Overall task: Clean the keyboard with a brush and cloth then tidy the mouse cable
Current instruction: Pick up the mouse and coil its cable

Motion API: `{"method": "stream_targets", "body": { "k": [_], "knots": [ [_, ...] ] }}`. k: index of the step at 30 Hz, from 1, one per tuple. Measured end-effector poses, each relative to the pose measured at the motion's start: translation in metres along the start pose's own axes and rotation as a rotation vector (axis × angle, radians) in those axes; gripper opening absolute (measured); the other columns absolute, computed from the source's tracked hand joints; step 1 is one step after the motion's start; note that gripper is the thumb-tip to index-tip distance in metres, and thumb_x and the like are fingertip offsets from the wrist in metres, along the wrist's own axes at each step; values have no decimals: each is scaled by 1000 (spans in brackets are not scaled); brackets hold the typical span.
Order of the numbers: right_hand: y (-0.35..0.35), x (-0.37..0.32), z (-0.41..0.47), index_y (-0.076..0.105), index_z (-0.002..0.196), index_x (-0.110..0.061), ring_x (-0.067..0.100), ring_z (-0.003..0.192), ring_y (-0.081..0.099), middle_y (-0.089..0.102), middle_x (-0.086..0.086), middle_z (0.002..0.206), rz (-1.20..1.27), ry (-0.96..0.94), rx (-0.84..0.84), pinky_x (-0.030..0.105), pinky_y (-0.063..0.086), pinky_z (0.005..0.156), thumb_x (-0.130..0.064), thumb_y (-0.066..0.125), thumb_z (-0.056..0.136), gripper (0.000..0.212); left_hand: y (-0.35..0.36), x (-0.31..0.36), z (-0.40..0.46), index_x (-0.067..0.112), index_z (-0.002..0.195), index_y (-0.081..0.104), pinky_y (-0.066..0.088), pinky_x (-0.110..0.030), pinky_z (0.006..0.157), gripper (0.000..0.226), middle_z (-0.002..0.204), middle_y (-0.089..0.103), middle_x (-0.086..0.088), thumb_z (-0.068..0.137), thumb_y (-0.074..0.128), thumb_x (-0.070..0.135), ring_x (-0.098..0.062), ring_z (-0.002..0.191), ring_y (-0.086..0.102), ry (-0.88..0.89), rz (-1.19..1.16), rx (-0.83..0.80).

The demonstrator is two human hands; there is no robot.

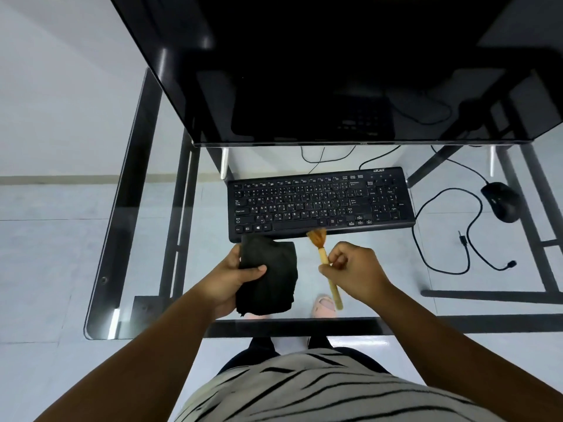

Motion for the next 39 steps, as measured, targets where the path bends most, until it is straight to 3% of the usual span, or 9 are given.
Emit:
{"method": "stream_targets", "body": {
  "k": [7,12,15,18,21,25,30,35,39],
  "knots": [
    [20,6,-7,63,80,-2,19,55,70,71,11,68,317,228,-58,36,62,62,-15,83,74,26,6,-9,9,26,116,50,56,-42,85,47,110,68,-10,85,64,-7,-28,106,65,45,152,167],
    [21,3,-6,63,79,-4,22,57,72,72,9,70,262,249,-38,41,63,65,-19,84,73,27,-4,10,2,27,120,47,52,-38,89,54,103,65,3,77,77,16,-20,99,62,135,701,434],
    [21,-1,-4,62,76,-10,18,56,71,71,4,67,160,209,-35,40,62,67,-25,84,73,27,5,19,-2,18,124,46,47,-28,82,61,98,60,4,74,80,20,-19,95,59,186,891,516],
    [19,-2,0,60,74,-16,16,61,69,69,0,68,35,165,-17,37,60,69,-35,84,72,30,4,20,-3,16,123,45,48,-32,83,69,109,61,-2,67,84,27,-25,103,60,189,1002,589],
    [21,1,2,59,75,-18,15,64,68,68,-2,70,-22,153,-24,35,59,68,-43,83,70,35,-3,21,-6,15,126,40,47,-37,90,83,124,50,-4,61,87,35,-25,109,55,185,1043,642],
    [7,-3,6,60,79,-20,12,67,62,65,-6,70,-118,104,37,25,46,59,-58,75,73,41,-8,37,-15,15,128,37,48,-39,94,87,124,46,-3,63,83,48,-23,113,51,331,1068,718],
    [-32,-18,22,63,96,-19,13,79,61,66,-2,90,-28,-45,251,26,49,67,-43,71,84,27,-7,66,-19,12,131,40,43,-39,97,75,125,47,-6,75,74,48,-25,115,47,519,1097,775],
    [-85,-12,47,58,122,-19,27,110,57,55,7,122,-31,-19,451,37,49,94,-31,68,87,38,-14,83,-1,6,144,29,32,-42,109,89,140,40,-16,79,70,51,-31,132,36,395,987,781],
    [-111,10,61,50,134,-23,33,122,49,43,8,135,-28,127,437,43,46,104,-28,64,88,49,-26,82,17,8,143,33,40,-48,105,93,135,46,-16,74,69,60,-34,126,45,260,887,766]
  ]
}}
Point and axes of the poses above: each hand's wrist, its own z-axis towards the middle knuckle, its own y-axis out of the palm, x = y × z, the point moved 8 cm from there along z, towards the middle knuckle
